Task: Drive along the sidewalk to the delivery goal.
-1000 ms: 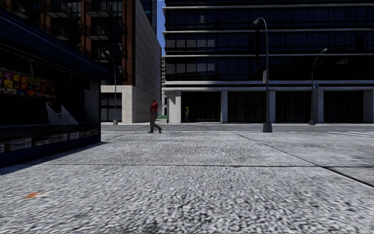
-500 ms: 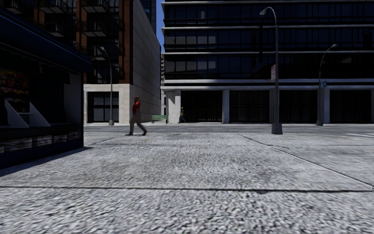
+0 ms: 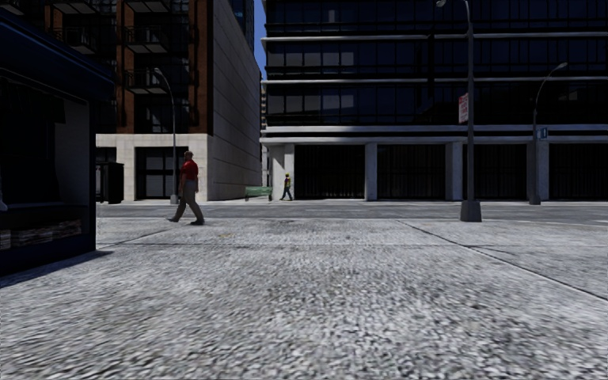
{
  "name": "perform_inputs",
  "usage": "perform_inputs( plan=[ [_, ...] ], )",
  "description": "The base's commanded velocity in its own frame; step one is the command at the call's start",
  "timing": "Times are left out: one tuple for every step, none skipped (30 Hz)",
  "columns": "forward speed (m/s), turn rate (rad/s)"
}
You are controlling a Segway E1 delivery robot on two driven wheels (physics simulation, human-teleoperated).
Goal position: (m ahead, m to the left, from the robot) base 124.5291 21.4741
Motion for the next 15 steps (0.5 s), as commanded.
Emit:
perform_inputs(
  plan=[
    [2.0, 0.17],
    [2.0, 0.17],
    [2.0, 0.2],
    [2.0, 0.32],
    [2.0, 0.36],
    [2.0, 0.36],
    [2.0, 0.37],
    [2.0, 0.37],
    [2.0, 0.37],
    [2.0, 0.37],
    [2.0, 0.37],
    [2.0, 0.37],
    [2.0, 0.37],
    [2.0, 0.37],
    [2.0, 0.37]
  ],
)
